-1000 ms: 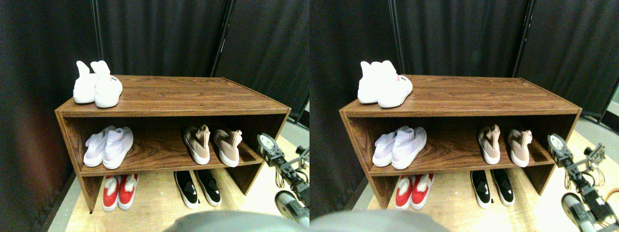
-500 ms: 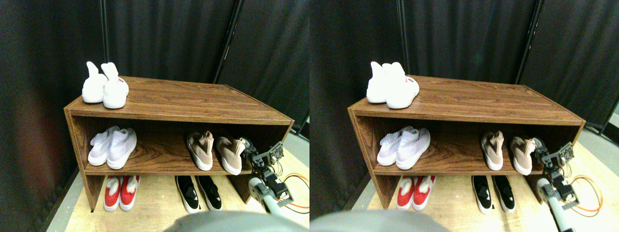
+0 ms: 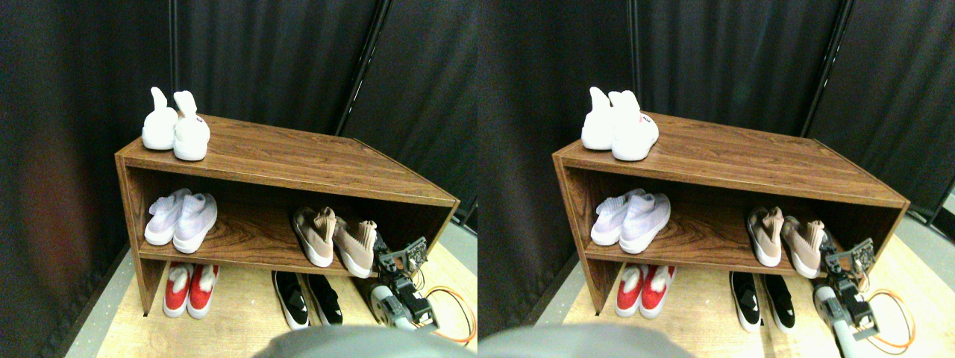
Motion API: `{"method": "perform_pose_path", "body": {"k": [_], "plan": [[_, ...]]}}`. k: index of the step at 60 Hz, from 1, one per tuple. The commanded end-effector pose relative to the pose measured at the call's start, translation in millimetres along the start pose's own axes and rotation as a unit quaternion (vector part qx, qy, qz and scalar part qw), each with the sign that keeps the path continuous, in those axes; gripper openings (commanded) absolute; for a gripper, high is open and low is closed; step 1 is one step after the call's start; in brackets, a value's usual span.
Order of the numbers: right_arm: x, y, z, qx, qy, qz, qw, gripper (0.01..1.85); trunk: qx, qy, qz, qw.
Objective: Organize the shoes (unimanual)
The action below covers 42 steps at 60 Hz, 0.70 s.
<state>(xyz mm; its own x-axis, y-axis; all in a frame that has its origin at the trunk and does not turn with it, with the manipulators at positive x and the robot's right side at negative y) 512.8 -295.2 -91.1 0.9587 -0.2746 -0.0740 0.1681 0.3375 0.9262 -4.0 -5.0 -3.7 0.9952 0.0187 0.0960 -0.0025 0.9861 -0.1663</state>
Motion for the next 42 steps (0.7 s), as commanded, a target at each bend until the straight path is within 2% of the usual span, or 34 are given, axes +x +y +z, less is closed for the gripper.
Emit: {"method": "perform_pose_path", "body": {"k": [1,8,16,18,42], "plan": [[-7.8,2,-5,-0.004,-0.001,0.008,1.0,0.06,-0.015,0.0078,0.012,0.9998],[-4.4,-3,-14,-0.009,0.012,0.01,1.0,0.06,-0.018,0.0061,0.019,0.9996],[0.5,-6,-19,0.002,-0.001,0.006,1.0,0.06,-0.016,0.0044,0.023,0.9996],[2.4,-8,-21,0.001,-0.014,0.002,1.0,0.06,-0.016,0.0044,0.023,0.9996],[7.1,-10,-22,0.004,-0.024,0.003,1.0,0.06,-0.014,0.0022,0.024,0.9996]]}}
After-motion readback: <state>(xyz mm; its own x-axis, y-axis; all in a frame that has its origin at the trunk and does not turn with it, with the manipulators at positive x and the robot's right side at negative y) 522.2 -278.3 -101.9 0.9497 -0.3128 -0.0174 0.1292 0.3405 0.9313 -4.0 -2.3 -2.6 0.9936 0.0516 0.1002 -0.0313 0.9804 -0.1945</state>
